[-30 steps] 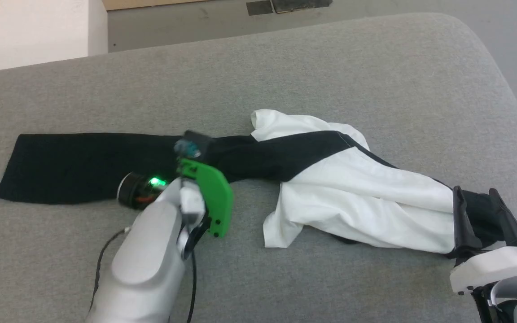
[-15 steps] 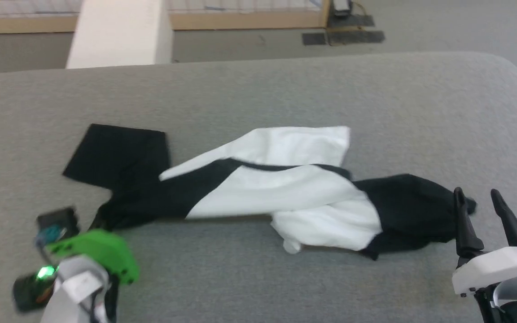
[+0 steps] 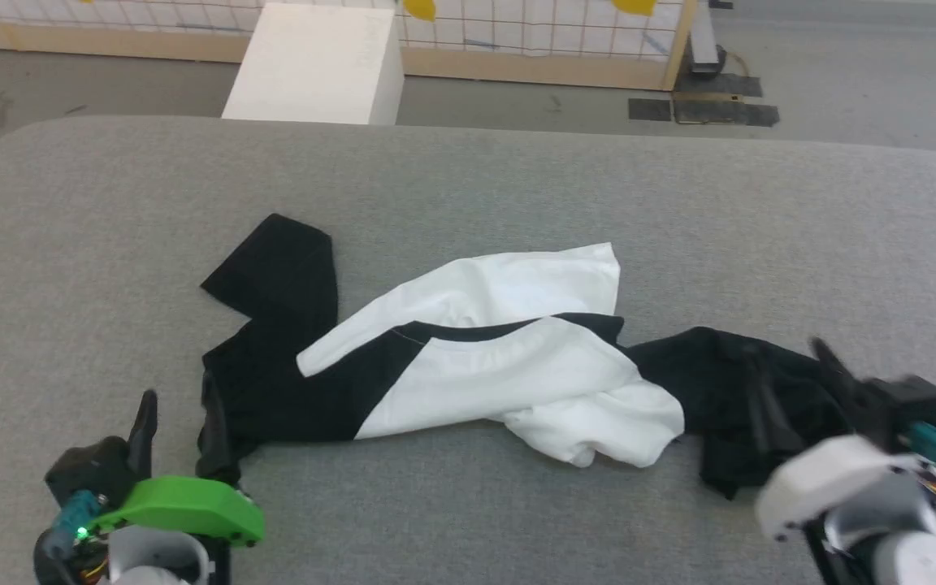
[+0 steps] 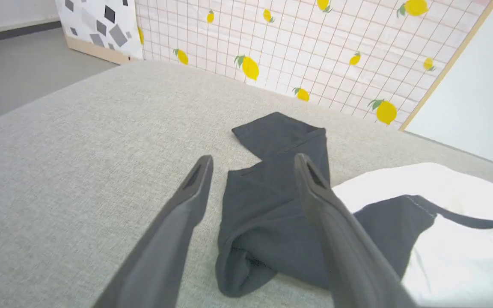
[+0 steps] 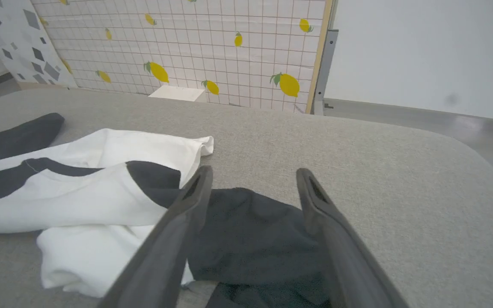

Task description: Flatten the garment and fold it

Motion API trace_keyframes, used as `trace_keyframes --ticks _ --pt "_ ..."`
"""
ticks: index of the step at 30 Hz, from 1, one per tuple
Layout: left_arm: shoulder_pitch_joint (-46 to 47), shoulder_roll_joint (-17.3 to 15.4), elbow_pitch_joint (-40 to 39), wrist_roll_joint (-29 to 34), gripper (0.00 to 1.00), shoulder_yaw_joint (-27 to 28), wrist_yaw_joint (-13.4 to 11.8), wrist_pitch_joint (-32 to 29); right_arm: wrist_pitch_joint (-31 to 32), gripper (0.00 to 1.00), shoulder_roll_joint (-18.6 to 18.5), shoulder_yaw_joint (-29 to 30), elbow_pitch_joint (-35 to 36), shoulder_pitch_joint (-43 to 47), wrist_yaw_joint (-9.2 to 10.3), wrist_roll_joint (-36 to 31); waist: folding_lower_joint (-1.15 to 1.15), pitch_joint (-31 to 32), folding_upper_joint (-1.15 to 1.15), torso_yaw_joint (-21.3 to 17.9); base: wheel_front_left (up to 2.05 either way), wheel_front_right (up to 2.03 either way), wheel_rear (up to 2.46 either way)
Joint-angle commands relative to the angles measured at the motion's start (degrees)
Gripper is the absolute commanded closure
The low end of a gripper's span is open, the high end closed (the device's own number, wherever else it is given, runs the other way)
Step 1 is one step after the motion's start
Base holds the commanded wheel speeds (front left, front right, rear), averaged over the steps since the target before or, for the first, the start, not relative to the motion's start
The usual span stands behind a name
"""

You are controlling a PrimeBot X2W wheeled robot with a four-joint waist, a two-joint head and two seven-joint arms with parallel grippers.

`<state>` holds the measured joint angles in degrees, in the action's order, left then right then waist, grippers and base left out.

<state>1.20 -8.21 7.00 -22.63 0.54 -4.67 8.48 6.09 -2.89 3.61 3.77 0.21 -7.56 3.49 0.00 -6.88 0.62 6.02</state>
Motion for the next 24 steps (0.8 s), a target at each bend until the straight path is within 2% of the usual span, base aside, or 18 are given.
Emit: trace_keyframes --ticks 1,4,8,17,18,19,20,21,24 --pt "0.2 0.6 -0.4 1.1 0.0 -0.7 0.6 2.7 0.7 0.0 -0.2 -1.8 0.0 -2.3 0.08 -0.8 0.0 -0.4 -0.62 1.1 0.0 0.0 0.0" --pt "1.2 1.6 -1.2 2.8 0.0 -1.7 1.2 5.5 3.9 0.0 -1.2 -5.9 -1.5 -5.5 0.08 0.1 0.0 -1.5 -0.62 2.0 0.0 0.0 0.0" --pt "3.0 2.9 -1.4 4.8 0.0 -2.7 1.9 6.4 12.7 0.0 -3.5 -11.6 -5.5 -11.3 0.08 4.1 0.0 -3.3 -0.62 3.3 0.0 0.0 0.0" --pt "4.7 4.7 -1.3 6.5 0.0 -1.8 3.5 6.5 33.3 0.0 -4.0 -17.4 -12.8 -21.2 0.08 10.0 0.0 -5.4 -0.62 5.2 0.0 0.0 0.0" --pt "4.7 4.8 -1.1 6.6 0.0 -1.8 3.7 6.5 35.1 0.44 -4.5 -18.2 -13.2 -21.7 0.08 10.3 0.0 -5.4 -0.62 5.3 0.0 0.0 0.0" --pt "4.7 4.9 -0.9 6.7 0.0 -1.7 3.8 6.5 36.1 0.62 -4.7 -18.5 -13.3 -21.9 0.08 10.5 0.0 -5.4 -0.62 5.4 0.0 0.0 0.0" --pt "4.7 5.0 -0.5 6.7 0.0 -1.5 3.9 6.5 36.7 0.66 -5.0 -19.0 -13.3 -22.0 0.08 10.7 0.0 -5.2 -0.62 5.5 0.0 0.0 0.0" --pt "4.6 5.0 -0.3 6.7 0.0 -1.5 3.9 6.5 36.6 1.0 -5.1 -19.2 -13.0 -22.0 0.08 11.0 0.0 -5.0 -0.62 5.4 0.0 0.0 0.0" --pt "3.6 5.2 0.8 7.1 0.0 -1.1 4.0 6.5 33.4 1.0 -4.9 -19.1 -8.7 -19.1 0.08 14.6 0.0 -2.5 -0.62 4.4 0.0 0.0 0.0"
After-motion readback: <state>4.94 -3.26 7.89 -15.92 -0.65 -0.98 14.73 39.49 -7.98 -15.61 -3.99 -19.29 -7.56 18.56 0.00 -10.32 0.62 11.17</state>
